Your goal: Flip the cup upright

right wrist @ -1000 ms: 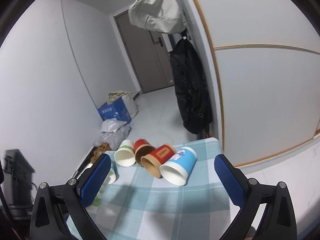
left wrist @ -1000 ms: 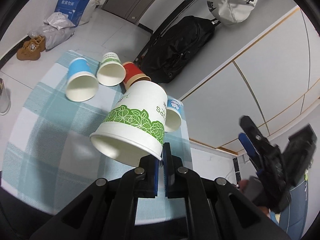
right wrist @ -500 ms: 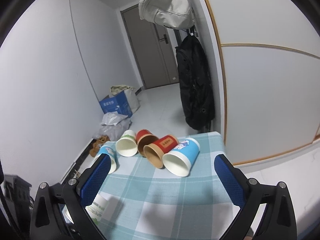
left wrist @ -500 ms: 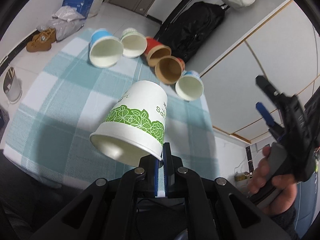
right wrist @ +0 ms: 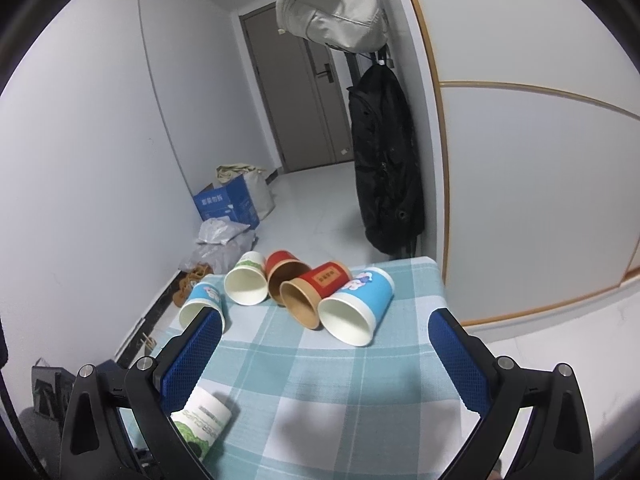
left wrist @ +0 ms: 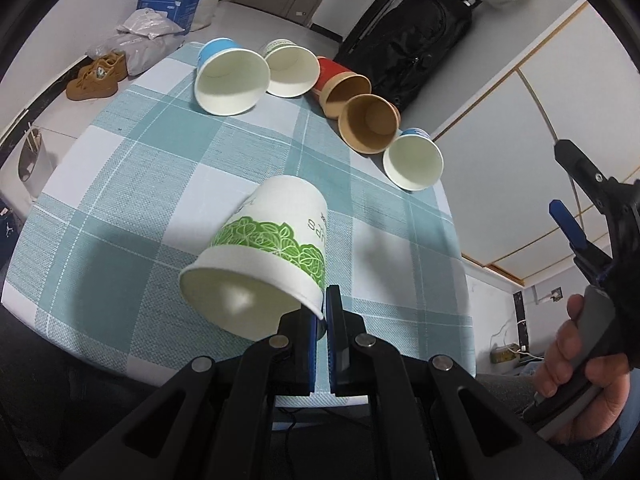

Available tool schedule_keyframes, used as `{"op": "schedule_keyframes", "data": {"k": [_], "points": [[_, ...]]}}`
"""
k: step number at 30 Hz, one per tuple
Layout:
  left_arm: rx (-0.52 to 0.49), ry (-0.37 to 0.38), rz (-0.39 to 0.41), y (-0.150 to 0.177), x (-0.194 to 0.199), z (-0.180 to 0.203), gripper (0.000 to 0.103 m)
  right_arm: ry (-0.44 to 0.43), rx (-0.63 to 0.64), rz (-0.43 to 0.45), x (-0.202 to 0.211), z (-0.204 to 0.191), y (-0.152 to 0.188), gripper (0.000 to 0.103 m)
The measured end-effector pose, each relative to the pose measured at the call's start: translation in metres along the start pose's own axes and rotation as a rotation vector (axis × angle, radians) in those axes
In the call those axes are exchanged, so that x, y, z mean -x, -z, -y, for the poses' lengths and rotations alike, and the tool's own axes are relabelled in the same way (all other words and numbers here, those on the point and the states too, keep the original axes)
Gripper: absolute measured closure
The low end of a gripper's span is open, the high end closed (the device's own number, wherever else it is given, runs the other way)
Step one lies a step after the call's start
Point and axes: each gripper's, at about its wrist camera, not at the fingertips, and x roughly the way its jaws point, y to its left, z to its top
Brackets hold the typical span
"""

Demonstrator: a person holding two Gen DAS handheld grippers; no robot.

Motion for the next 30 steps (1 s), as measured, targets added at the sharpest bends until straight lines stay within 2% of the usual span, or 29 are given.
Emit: {"op": "schedule_keyframes", "data": {"k": [3, 7, 9, 11, 12, 23, 26, 30], "points": [[0.000, 0.002, 0.006, 0.000, 0.001, 0.000, 0.103, 0.006, -0.005, 0.002, 0.000, 0.001, 0.000, 0.000], [-0.008, -0.006, -0.026, 0.001, -0.002, 0.001, 0.100, 0.004, -0.002, 0.002, 0.000, 0.001, 0.000, 0.000], [0.000, 0.002, -0.051, 0.003, -0.006, 0.001, 0.091, 0.003, 0.003, 0.002, 0.000, 0.001, 0.000, 0.000], [-0.001, -0.001, -0.048, 0.005, -0.005, 0.002, 0.071, 0.002, 0.006, 0.000, -0.001, 0.000, 0.001, 0.000], [-0.002, -0.003, -0.044, 0.005, -0.005, 0.003, 0.069, 0.003, 0.008, -0.001, -0.001, 0.000, 0.001, 0.000], [-0.034, 0.004, -0.064, 0.008, 0.000, 0.008, 0.066, 0.019, -0.011, 0.019, 0.003, 0.002, 0.001, 0.000], [-0.058, -0.037, -0.042, 0.010, 0.002, 0.011, 0.066, 0.018, -0.007, 0.018, 0.003, 0.001, 0.001, 0.000], [-0.077, -0.052, -0.036, 0.010, 0.003, 0.013, 0.066, 0.020, -0.007, 0.029, 0.006, 0.002, 0.000, 0.000]]}}
